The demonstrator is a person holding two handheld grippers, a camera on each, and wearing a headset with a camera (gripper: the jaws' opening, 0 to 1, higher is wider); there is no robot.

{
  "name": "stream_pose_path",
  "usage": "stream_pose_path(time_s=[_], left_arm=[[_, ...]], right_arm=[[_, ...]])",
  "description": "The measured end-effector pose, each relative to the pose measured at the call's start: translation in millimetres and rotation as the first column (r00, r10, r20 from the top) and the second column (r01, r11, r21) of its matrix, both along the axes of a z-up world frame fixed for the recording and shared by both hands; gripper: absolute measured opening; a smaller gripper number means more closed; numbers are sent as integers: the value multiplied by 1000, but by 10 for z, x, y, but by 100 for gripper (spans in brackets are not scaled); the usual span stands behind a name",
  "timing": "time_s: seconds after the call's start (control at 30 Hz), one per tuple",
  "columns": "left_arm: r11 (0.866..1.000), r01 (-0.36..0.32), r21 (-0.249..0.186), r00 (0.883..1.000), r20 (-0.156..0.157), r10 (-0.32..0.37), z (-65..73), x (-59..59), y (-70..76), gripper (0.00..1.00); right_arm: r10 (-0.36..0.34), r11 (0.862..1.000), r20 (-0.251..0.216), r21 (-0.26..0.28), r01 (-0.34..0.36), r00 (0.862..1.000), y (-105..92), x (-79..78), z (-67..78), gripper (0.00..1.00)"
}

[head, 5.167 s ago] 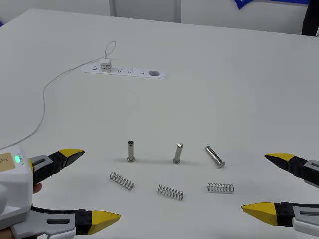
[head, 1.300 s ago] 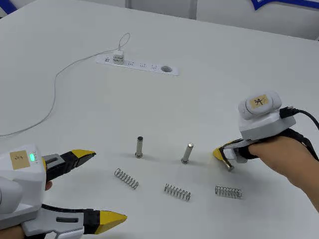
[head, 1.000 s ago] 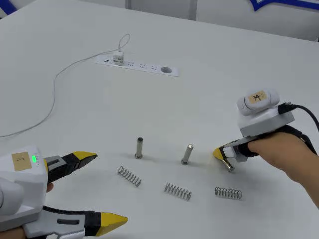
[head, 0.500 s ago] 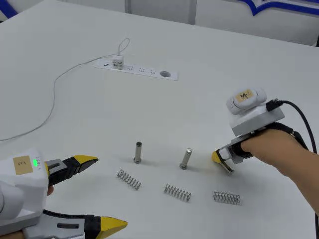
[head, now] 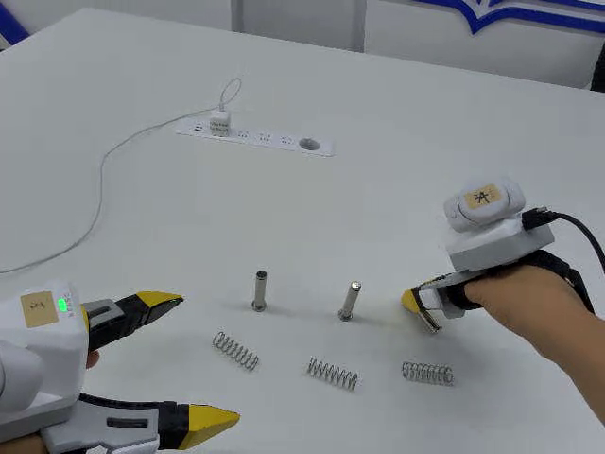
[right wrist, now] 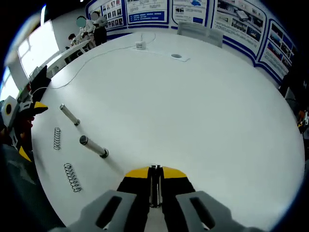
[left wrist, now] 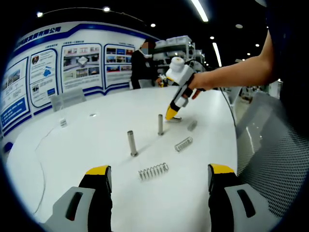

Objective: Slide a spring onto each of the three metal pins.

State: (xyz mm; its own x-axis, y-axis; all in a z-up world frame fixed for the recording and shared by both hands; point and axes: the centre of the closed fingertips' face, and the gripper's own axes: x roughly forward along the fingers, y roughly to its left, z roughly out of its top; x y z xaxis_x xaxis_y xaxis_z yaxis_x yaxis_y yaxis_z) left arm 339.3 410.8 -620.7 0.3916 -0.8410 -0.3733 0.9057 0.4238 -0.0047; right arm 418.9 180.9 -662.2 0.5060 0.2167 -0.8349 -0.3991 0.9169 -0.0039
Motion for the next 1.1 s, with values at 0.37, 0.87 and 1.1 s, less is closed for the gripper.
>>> stream_pose_path(time_s=[0.37, 0.87, 1.1], left_arm=[[1000, 4, -2, 1000, 5, -4, 19, -16, -13, 83], [1000, 8, -5, 1000, 12, -8, 46, -11, -30, 83], [1000, 6, -3, 1000, 13, -6, 48, -14, -15, 83]], right_arm=[[0, 1000, 61, 3, -1, 998, -23, -119, 196, 9], [-13, 999, 99, 30, 10, 995, -17, -209, 298, 9], [-6, 999, 119, 38, 2, 993, -9, -238, 319, 9]])
